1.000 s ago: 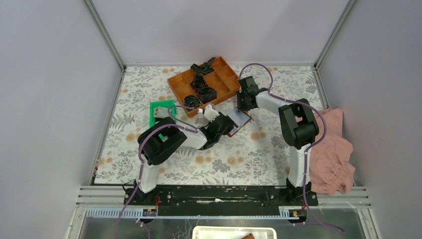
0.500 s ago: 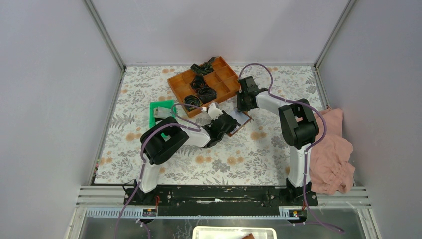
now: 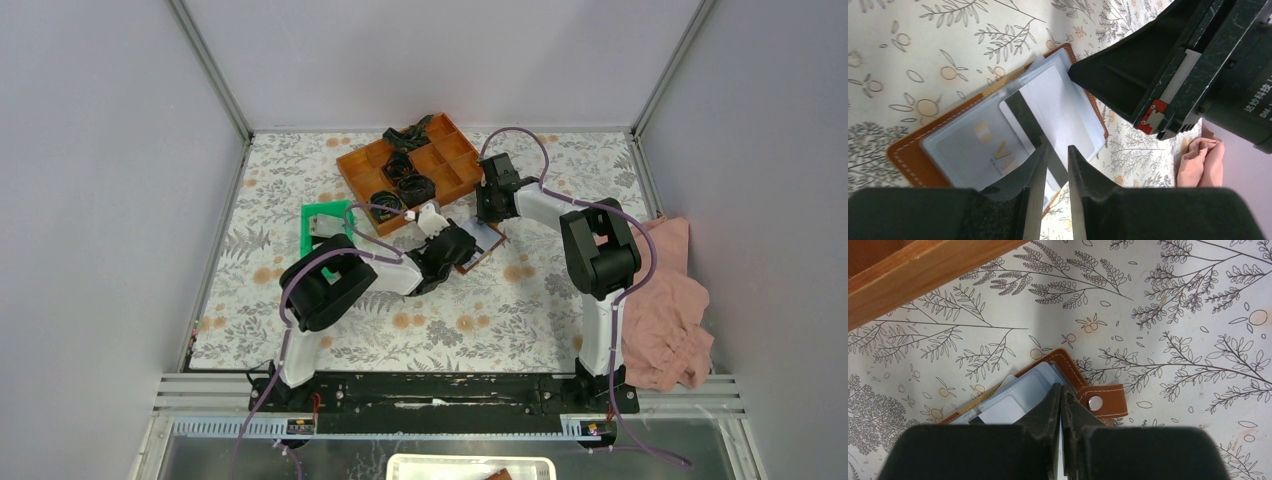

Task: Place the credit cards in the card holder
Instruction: Insert the credit card into the card holder.

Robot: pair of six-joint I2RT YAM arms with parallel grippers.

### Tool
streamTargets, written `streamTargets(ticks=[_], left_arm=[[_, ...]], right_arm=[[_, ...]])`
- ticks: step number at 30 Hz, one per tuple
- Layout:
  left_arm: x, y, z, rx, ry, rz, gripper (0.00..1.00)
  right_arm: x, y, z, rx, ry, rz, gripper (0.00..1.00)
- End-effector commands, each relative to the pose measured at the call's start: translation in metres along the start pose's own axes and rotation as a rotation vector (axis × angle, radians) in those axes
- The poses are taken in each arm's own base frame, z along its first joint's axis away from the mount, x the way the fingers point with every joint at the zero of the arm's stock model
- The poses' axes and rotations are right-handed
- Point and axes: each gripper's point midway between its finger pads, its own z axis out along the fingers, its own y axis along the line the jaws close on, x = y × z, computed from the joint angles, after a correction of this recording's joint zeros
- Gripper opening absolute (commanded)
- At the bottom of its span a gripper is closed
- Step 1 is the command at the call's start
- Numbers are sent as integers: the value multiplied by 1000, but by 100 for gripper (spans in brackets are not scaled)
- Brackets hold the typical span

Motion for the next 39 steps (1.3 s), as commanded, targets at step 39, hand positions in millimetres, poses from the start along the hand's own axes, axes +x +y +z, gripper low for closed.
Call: streamTargets(ticks=[39], left_arm=[[8,30,2,-142,-8,407,0]], right_arm=[[63,-15,5,50,207,5,7]])
